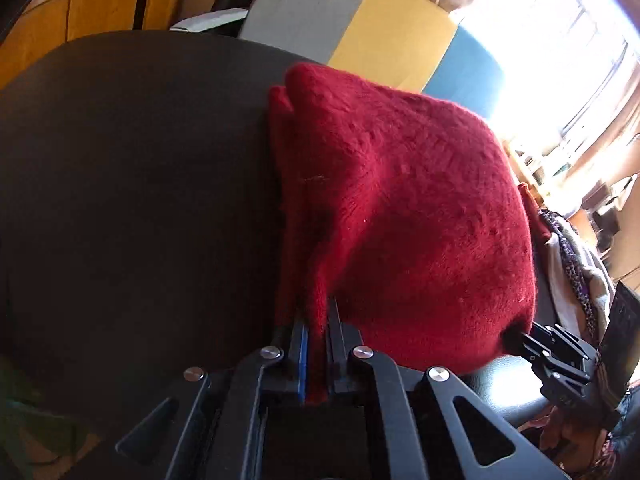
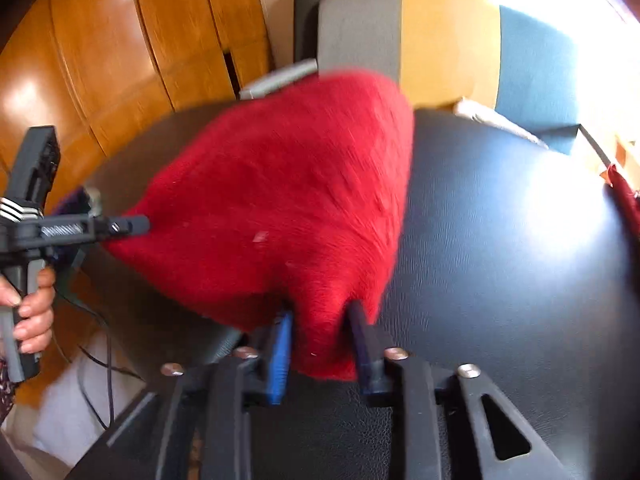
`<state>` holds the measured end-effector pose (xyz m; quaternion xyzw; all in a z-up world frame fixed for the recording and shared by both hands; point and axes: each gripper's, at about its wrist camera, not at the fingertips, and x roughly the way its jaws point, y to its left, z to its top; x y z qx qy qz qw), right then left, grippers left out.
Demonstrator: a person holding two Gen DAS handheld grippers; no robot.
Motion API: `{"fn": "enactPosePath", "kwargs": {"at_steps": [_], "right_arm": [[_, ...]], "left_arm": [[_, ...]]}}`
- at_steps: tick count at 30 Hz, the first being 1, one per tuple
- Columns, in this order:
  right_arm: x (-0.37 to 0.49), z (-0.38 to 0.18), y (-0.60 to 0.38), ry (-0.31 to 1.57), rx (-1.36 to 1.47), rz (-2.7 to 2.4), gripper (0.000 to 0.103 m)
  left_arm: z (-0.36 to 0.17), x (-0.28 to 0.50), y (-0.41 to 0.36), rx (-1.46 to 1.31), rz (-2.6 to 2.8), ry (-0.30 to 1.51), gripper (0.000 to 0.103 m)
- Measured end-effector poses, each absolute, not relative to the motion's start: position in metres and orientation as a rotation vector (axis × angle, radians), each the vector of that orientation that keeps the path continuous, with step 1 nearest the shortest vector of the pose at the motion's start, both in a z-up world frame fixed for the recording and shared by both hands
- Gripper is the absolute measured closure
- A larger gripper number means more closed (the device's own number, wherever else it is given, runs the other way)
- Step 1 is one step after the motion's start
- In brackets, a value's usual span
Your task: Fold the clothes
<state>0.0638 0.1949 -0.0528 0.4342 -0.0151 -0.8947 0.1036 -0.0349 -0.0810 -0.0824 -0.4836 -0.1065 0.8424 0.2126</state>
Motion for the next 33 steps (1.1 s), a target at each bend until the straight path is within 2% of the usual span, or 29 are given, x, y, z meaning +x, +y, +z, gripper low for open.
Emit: {"fn": "enactPosePath", "kwargs": {"at_steps": [4,7,10,12,14,16,18,22,26,27,30,33], "right_arm": [[0.067,-0.015,0.217,-0.2,1.079,-2.696,0.068],[0.054,0.016,0.227,-0.141,0.942,-2.783,0.068],[0.017,0.024,0.218,-0.04,0.949,-2.778,0.074],[-0.012,0.017,0.214,-0.031,1.001,-2.739,0.083],[-0.038,0.005,0.2,-0.07,1.069,-2.665,0.084],[-0.068,-0.016,0.174,0.021,1.193,-2.589,0.083],[-0.08,-0.032,0.145,0.259,1.209,-2.593,0.083],[-0.094,-0.035,0.141,0.208,1.204,-2.672,0.083],[-0.07,-0.024,0.153,0.179,1.117,-2.68,0.082],[-0.062,-0.017,0.161,0.112,1.078,-2.692,0.081],[-0.037,0.005,0.184,-0.09,0.958,-2.716,0.08],[-0.029,0.01,0.182,-0.085,0.945,-2.704,0.078]], "left_arm": [[-0.079,-0.028,-0.075,-1.297,2.369,-0.229,0.096],[-0.082,-0.029,-0.082,-1.311,2.355,-0.333,0.095],[-0.086,-0.03,-0.092,-1.326,2.326,-0.446,0.094],[-0.087,-0.029,-0.094,-1.329,2.317,-0.457,0.094],[-0.087,-0.028,-0.092,-1.331,2.321,-0.435,0.094],[-0.087,-0.026,-0.089,-1.329,2.343,-0.393,0.094],[-0.086,-0.023,-0.089,-1.321,2.359,-0.369,0.094],[-0.078,-0.019,-0.096,-1.334,2.378,-0.373,0.094],[-0.052,-0.015,-0.112,-1.282,2.433,-0.453,0.094],[-0.042,-0.014,-0.113,-1.248,2.456,-0.449,0.096],[-0.013,-0.017,-0.097,-1.134,2.497,-0.347,0.094],[-0.002,-0.045,-0.074,-1.103,2.468,-0.159,0.092]]}}
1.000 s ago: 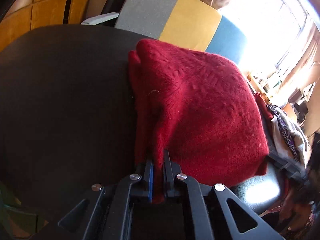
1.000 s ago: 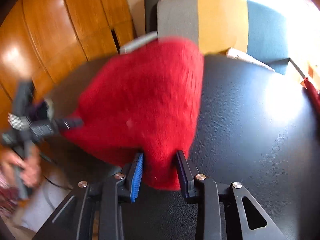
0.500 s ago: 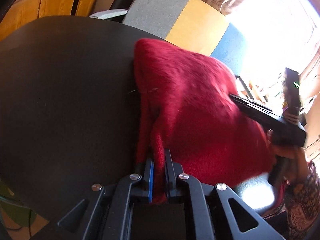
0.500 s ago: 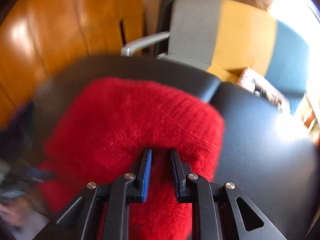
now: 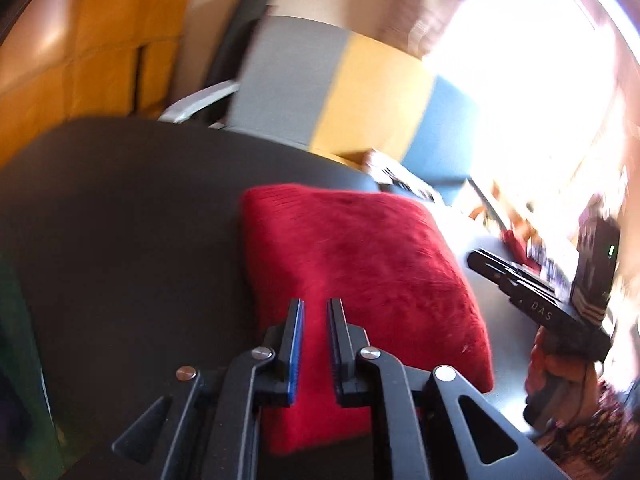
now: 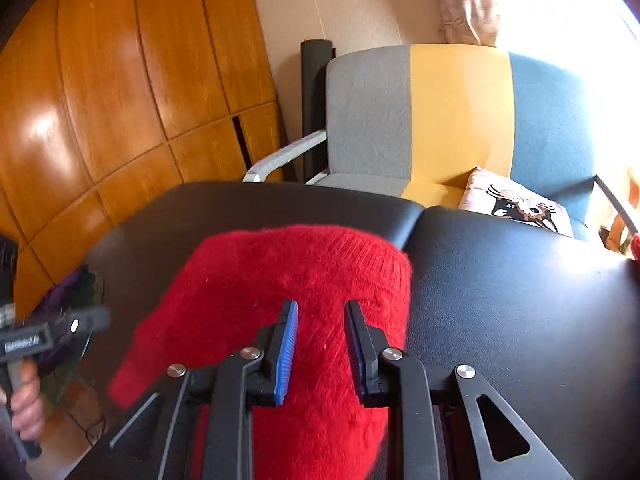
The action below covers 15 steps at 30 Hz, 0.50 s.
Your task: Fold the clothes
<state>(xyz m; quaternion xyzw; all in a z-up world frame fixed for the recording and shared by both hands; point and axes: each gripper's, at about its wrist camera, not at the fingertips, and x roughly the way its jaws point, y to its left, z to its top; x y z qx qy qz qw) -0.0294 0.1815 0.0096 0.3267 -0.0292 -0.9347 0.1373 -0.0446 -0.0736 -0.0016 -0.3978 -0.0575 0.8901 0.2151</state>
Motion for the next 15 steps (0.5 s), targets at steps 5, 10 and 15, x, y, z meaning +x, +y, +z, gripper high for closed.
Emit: {"fn": "enactPosePath", "kwargs": {"at_steps": [5,10,15], "right_arm": [[-0.049,0.011,0.161,0.015,0.98,-2.656,0.078],[-0.089,-0.004,0.148,-0.024,1.088,-2.598,0.078],[-0.123,-0.037,0.139,-0.053,1.17,-2.636,0.08]], "left_arm": [[-0.019,-0.089,-0.036,-1.191,2.416,0.02,0.092],[-0.056,-0.133,-0.042,-1.412,2.362,-0.133,0.092],[-0.068,-0.145,-0.043,-1.398,2.44,-0.002,0.094]]}}
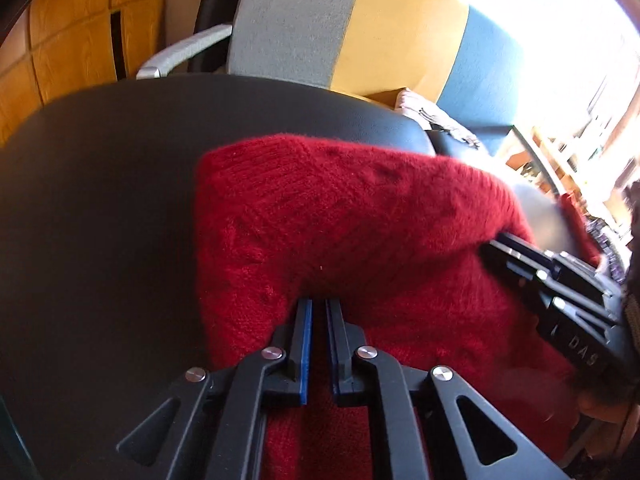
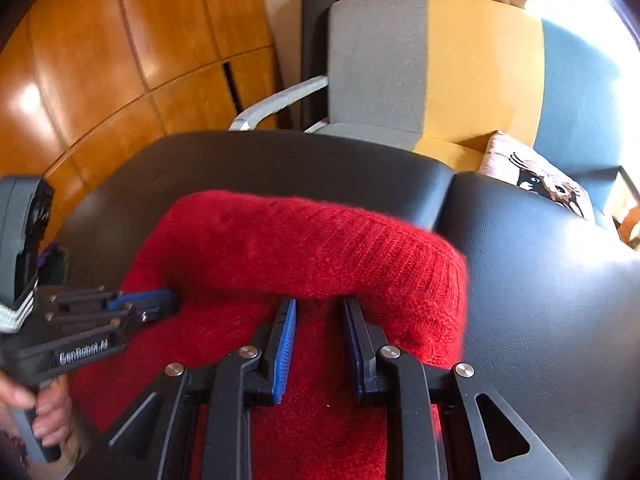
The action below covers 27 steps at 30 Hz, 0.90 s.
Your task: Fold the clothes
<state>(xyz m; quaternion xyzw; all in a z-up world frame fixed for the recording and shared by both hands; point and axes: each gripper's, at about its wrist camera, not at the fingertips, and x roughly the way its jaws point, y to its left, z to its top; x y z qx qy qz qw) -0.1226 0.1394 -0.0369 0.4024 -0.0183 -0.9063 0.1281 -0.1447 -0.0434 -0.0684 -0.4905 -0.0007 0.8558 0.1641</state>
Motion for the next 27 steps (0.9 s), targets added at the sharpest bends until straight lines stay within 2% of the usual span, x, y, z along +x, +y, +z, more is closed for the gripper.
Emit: {"fn": "enactPosePath", "kwargs": {"at_steps": [4,9,12,18,20,22,23,26,27], "right_arm": [[-0.112,-0.035,0.137,0.021,1.115,-2.65,0.08],[-0.051,-0.004,0.181,-0.253,0.98,-2.622,0.077],[-0.011,-0.004,0.179,-0.179,0.977,-2.603,0.077],[0.015,-0.057,0.143,0.106,1.179,-2.584,0.076],[0.023,-0.06,0.142,0.117,1.142,-2.605,0.076],[0.026,-0.058,0.146,0.077,1.124,-2.594,0.071],[0.025,-0.055,0.15,0.031,1.125,-2.573,0.063],[0.031,-0.04,0.17,-0.176,1.087,-2.55,0.059],[0.033,-0.035,0.18,-0.249,1.045,-2.562,0.049]], "left_arm": [[-0.062,-0.122,-0.034,-1.33,2.483,0.161,0.095],[-0.035,-0.079,-0.062,-1.244,2.489,0.012,0.092],[-0.045,-0.06,-0.063,-1.246,2.473,0.018,0.091],[-0.073,-0.043,-0.053,-1.251,2.52,0.119,0.088],[-0.073,-0.039,-0.057,-1.241,2.522,0.142,0.088],[-0.068,-0.041,-0.067,-1.254,2.505,0.077,0.088],[-0.065,-0.043,-0.073,-1.258,2.499,0.035,0.088],[-0.052,-0.053,-0.105,-1.247,2.499,-0.229,0.087],[-0.048,-0.058,-0.111,-1.252,2.506,-0.265,0.086]]}}
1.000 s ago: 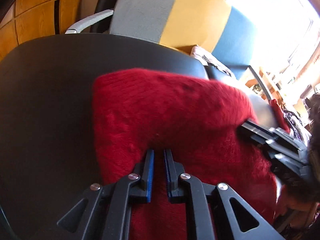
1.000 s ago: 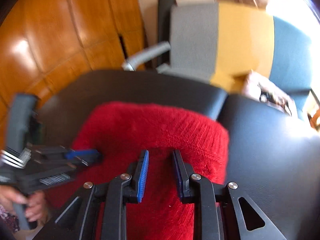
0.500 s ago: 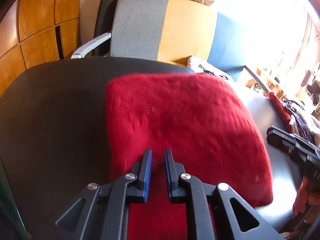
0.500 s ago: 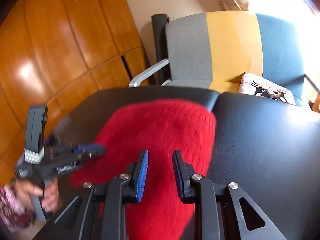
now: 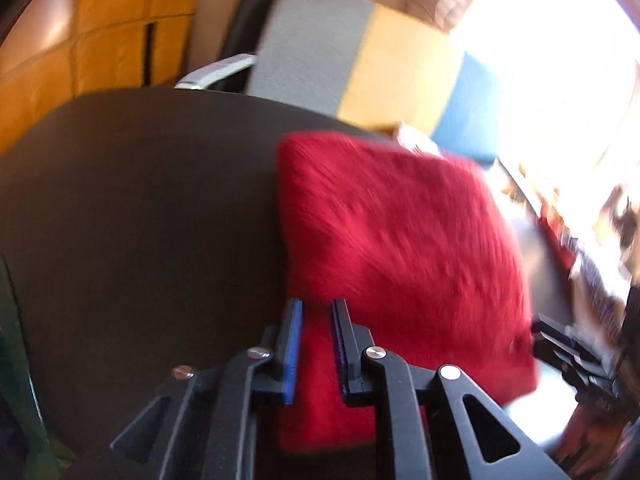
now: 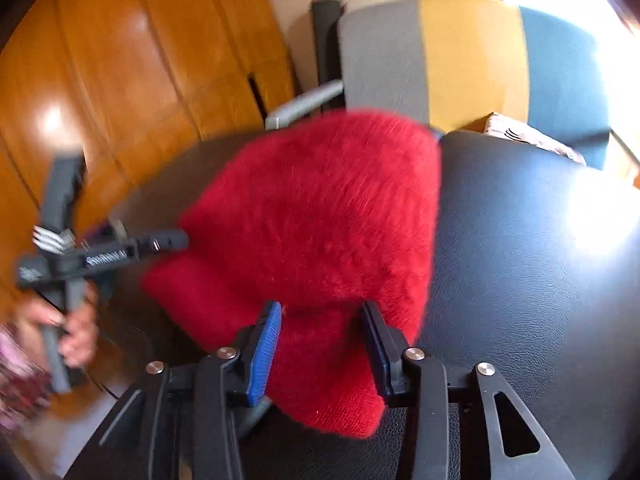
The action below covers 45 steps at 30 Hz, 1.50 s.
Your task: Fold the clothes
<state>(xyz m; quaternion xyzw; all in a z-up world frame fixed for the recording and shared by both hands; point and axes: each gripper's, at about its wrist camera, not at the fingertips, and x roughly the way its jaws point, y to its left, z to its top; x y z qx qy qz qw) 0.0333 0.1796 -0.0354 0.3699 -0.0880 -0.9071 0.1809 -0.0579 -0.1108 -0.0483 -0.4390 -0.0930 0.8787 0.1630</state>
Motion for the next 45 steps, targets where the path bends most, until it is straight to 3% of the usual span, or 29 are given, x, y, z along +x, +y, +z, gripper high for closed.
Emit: {"fn": "enactPosePath", "kwargs": {"at_steps": [2,3,11,15,27,36,41,43,45], "right_arm": [[0.032,-0.029,0.199,-0.4,0.986,-2.59,0.033],[0.028,-0.027,0.208,-0.475,0.966,-2.594,0.029],[-0.027,-0.073,0.247,-0.971,1.195,-2.348,0.025],[-0.042,-0.085,0.248,-1.069,1.198,-2.237,0.016],[-0.06,-0.085,0.239,-1.042,1.201,-2.189,0.006],[-0.061,-0.083,0.23,-0.967,1.2,-2.167,0.001],[-0.07,-0.084,0.221,-0.944,1.214,-2.164,0.001],[-0.067,-0.082,0.216,-0.903,1.238,-2.188,0.005],[-0.066,-0.082,0.213,-0.864,1.264,-2.226,0.021]], "left_arm": [[-0.047,-0.071,-0.119,-1.292,2.485,-0.321,0.084],[-0.048,-0.075,-0.12,-1.318,2.471,-0.334,0.081],[-0.063,-0.108,-0.133,-1.457,2.278,-0.594,0.063],[-0.072,-0.115,-0.141,-1.483,2.199,-0.689,0.051],[-0.088,-0.122,-0.164,-1.447,1.923,-1.022,0.045],[-0.108,-0.13,-0.132,-1.49,1.785,-0.969,0.045],[-0.102,-0.134,-0.115,-1.465,1.823,-0.816,0.047],[-0.098,-0.128,-0.109,-1.454,1.857,-0.76,0.047],[-0.096,-0.123,-0.107,-1.448,1.892,-0.727,0.055]]}}
